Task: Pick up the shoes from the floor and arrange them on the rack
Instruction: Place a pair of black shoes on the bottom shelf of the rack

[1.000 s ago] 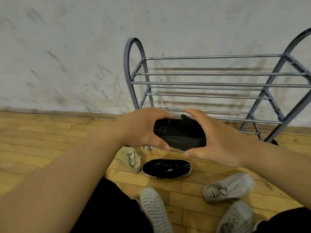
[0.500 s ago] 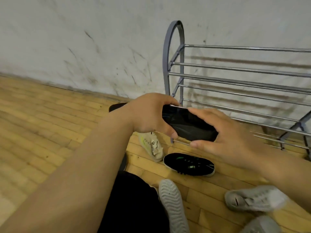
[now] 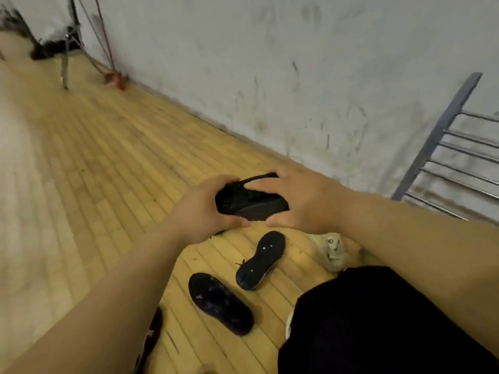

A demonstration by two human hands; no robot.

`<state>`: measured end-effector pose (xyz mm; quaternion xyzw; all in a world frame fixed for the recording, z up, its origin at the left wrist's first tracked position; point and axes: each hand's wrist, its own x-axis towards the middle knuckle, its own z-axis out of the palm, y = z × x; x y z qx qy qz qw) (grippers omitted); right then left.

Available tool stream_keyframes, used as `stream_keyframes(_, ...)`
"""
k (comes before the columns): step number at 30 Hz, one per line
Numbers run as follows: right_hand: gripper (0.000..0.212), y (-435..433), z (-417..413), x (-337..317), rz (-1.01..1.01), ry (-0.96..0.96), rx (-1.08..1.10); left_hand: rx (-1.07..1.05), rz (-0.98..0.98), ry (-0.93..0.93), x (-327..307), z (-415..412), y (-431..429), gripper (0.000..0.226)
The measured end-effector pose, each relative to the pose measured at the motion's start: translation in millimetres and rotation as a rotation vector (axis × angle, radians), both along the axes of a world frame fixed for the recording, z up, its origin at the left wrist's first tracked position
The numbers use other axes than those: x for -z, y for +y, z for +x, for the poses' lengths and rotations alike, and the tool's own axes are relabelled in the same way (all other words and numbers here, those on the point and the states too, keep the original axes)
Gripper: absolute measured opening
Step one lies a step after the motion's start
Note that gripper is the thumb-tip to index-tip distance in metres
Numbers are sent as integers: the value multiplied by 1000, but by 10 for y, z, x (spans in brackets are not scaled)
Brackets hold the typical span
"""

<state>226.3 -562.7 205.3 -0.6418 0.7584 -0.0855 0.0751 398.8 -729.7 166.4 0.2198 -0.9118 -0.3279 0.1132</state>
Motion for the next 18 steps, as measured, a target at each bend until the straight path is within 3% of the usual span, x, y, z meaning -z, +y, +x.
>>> stream_keyframes(6, 76, -617, 441, 813, 226, 90, -155, -206, 209, -116, 1032, 675, -274, 84)
stream_keyframes(10, 69, -492, 342, 1494, 331, 32, 4, -491, 283, -265, 1908, 983, -190, 95)
stream_keyframes(15, 68, -471, 84, 1884, 432, 53, 161, -588, 475, -433, 2863, 989, 57, 96)
stream_keyframes(18, 70, -505, 31, 2073, 419, 49, 246, -693, 671, -403, 3275, 817, 187, 109)
